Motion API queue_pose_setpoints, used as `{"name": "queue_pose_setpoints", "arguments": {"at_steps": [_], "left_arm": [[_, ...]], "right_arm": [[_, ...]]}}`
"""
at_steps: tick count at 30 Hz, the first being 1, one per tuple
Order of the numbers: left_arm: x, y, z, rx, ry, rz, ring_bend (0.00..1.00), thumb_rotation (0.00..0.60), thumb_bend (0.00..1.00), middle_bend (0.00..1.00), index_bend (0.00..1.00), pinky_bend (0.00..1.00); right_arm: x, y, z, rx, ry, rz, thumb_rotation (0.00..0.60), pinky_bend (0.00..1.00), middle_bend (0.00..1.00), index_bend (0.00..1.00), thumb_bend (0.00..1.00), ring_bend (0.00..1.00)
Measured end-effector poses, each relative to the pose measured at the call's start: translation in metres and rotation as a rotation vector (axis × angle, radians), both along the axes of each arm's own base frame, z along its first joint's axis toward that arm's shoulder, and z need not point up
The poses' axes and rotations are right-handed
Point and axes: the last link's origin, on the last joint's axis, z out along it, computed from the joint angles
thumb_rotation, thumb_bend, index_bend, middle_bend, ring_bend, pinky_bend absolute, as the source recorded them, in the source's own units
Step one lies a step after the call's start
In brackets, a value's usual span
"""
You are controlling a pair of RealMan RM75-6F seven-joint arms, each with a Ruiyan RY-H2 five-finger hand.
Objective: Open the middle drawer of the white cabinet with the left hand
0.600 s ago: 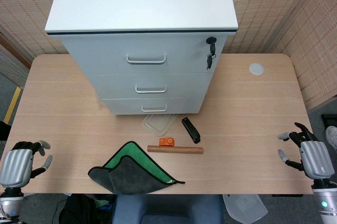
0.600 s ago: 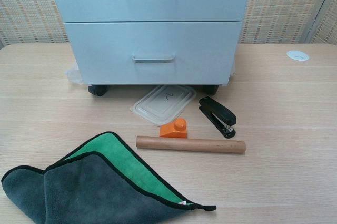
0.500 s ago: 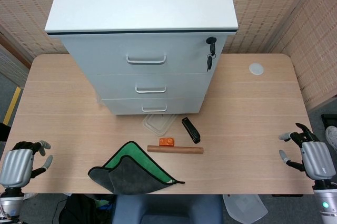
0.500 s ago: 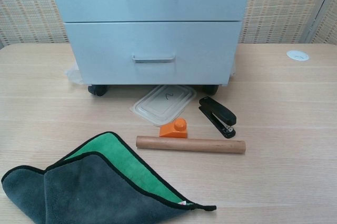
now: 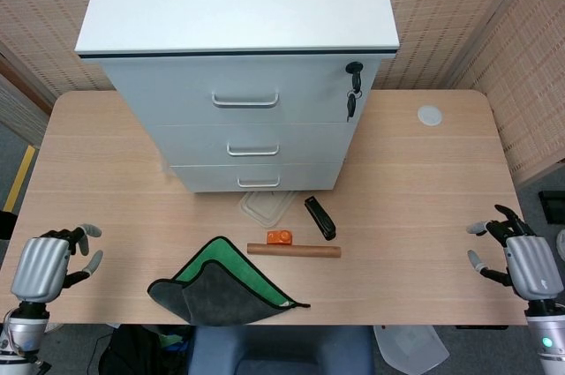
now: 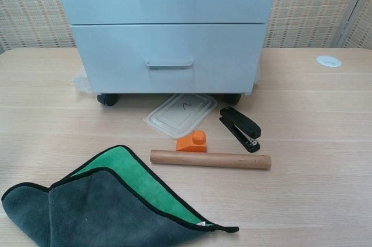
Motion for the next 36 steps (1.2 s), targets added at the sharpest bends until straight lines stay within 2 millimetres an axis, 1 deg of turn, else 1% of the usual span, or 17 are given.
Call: {"name": "queue_pose_setpoints", "arguments": {"at_steps": [3, 6, 8, 13, 17, 21, 25, 29, 36], "left_arm": [[0.014, 0.014, 0.003, 0.005, -0.029, -0.058, 0.84, 0.6, 0.3, 0.84, 0.4, 0.9], [0.029, 0.027, 0.004, -0.01, -0.056, -0.106, 0.87, 0.6, 0.31, 0.88, 0.38, 0.92], [0.042, 0.037, 0.004, -0.021, -0.068, -0.142, 0.89, 0.6, 0.33, 0.9, 0.38, 0.94], [0.072, 0.06, 0.001, -0.06, -0.068, -0.195, 0.95, 0.6, 0.47, 0.95, 0.37, 1.0], [0.096, 0.079, -0.003, -0.101, -0.06, -0.213, 0.99, 0.6, 0.54, 0.98, 0.34, 1.0], [0.121, 0.089, -0.005, -0.123, -0.055, -0.235, 1.0, 0.6, 0.59, 1.0, 0.3, 1.0], [0.145, 0.099, -0.009, -0.142, -0.04, -0.255, 1.0, 0.6, 0.61, 1.0, 0.27, 1.0], [0.17, 0.11, -0.014, -0.16, -0.04, -0.275, 1.0, 0.6, 0.61, 1.0, 0.26, 1.0], [0.203, 0.124, -0.026, -0.184, -0.062, -0.299, 1.0, 0.6, 0.61, 1.0, 0.26, 1.0]], "right_arm": [[0.001, 0.0, -0.001, 0.004, 0.001, 0.002, 0.6, 0.28, 0.44, 0.4, 0.27, 0.27], [0.003, 0.0, -0.002, 0.01, 0.004, 0.004, 0.6, 0.28, 0.44, 0.4, 0.27, 0.27], [0.004, -0.001, -0.003, 0.015, 0.008, 0.006, 0.6, 0.28, 0.44, 0.4, 0.27, 0.27], [0.005, -0.002, -0.005, 0.028, 0.011, 0.003, 0.6, 0.28, 0.44, 0.4, 0.27, 0.27], [0.005, -0.004, -0.007, 0.041, 0.016, 0.002, 0.6, 0.28, 0.44, 0.4, 0.27, 0.27], [0.004, -0.005, -0.008, 0.046, 0.015, -0.003, 0.6, 0.28, 0.44, 0.4, 0.27, 0.27], [0.001, -0.005, -0.007, 0.046, 0.012, -0.009, 0.6, 0.28, 0.44, 0.4, 0.27, 0.27], [-0.002, -0.005, -0.007, 0.046, 0.011, -0.015, 0.6, 0.28, 0.44, 0.4, 0.27, 0.27], [-0.008, -0.004, -0.006, 0.052, 0.009, -0.027, 0.6, 0.28, 0.44, 0.4, 0.27, 0.27]]}}
